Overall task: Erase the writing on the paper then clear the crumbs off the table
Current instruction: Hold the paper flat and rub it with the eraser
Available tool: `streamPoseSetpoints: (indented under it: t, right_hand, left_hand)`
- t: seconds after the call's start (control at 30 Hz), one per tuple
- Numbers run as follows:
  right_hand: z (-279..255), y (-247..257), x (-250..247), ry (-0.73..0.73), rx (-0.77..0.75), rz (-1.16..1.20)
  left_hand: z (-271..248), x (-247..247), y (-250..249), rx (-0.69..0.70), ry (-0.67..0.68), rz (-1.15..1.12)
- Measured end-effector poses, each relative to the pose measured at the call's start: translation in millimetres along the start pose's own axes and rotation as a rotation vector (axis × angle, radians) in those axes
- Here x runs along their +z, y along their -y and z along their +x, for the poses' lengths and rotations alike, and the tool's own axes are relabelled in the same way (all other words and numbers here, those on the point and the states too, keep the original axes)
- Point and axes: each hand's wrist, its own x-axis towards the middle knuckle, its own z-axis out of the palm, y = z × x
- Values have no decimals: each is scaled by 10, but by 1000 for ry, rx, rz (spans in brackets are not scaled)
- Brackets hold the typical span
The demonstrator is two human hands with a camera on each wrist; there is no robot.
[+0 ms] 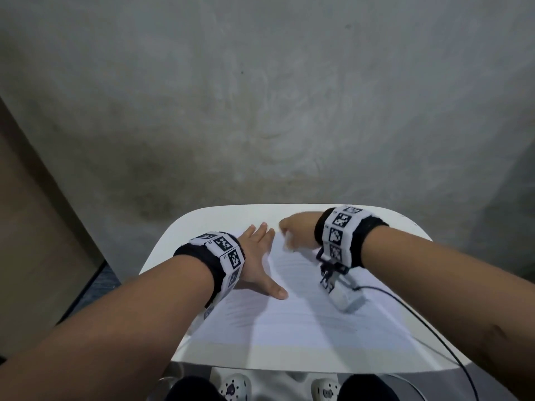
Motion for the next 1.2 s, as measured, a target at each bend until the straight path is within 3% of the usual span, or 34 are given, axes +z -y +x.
streamPoseSetpoints:
  t: [0.1, 0.2, 0.37, 0.5, 0.63, 0.73, 0.9, 1.03, 1.2]
  right_hand:
    - [12, -167, -49, -100, 102, -7]
    - [-35, 18, 31, -35, 17, 12]
    - [-22, -149, -29, -56, 114, 2]
    - [-126, 63, 45, -42, 4, 32]
    - [-25, -145, -25, -81, 130, -27]
    - [-44, 2, 37, -38, 25, -37]
    - [-69, -238, -67, -76, 158, -2]
    - [-74, -70, 60, -33, 47, 32]
    - [-60, -196, -55, -41, 97, -19]
  left_hand:
    - [5, 34, 17, -11, -8, -9]
    - [4, 29, 3, 2, -21, 0]
    - [-21, 27, -11, -12, -26, -9]
    - [-15, 21, -15, -5, -26, 13]
    - [-40, 17, -20, -13, -24, -7]
    - [-55, 24, -33, -4, -28, 1]
    - [-37, 26, -14, -11, -38, -18]
    - [-44, 19, -24, -4, -28, 4]
    - [-28, 29, -13, -14, -29, -12]
